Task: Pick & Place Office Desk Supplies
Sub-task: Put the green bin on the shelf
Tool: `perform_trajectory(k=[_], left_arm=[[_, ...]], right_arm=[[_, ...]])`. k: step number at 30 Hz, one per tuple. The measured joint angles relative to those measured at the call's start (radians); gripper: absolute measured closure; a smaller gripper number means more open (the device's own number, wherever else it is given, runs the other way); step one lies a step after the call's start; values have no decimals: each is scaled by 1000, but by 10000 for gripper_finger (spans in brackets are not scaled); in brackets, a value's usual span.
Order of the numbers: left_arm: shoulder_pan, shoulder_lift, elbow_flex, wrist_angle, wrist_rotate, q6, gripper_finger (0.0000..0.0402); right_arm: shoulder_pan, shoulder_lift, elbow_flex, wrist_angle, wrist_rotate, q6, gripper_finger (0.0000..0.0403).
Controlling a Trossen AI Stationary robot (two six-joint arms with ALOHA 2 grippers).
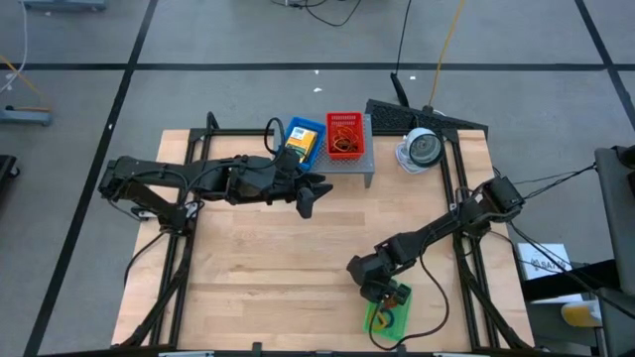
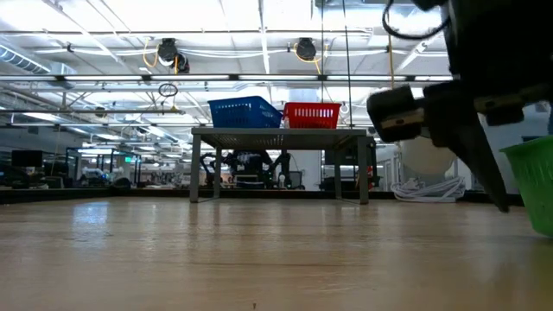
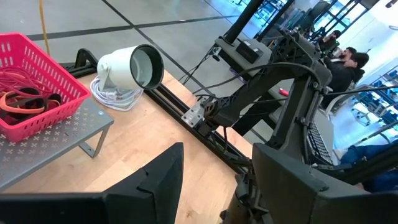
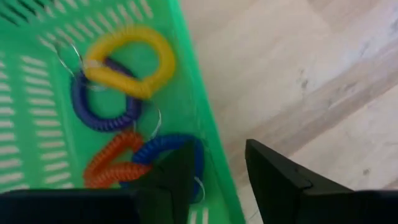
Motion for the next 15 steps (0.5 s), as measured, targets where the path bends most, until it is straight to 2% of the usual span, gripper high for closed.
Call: perform_trajectory(k=[4, 10, 15], left_arm=[[0, 0, 0, 0, 0, 0, 202], [0, 0, 0, 0, 0, 0, 202], [0, 0, 0, 0, 0, 0, 202]], right_arm=[[0, -1, -44, 23, 4, -8, 300], [0, -11, -59, 24, 2, 12, 391], [0, -40, -59, 46, 6, 46, 395]])
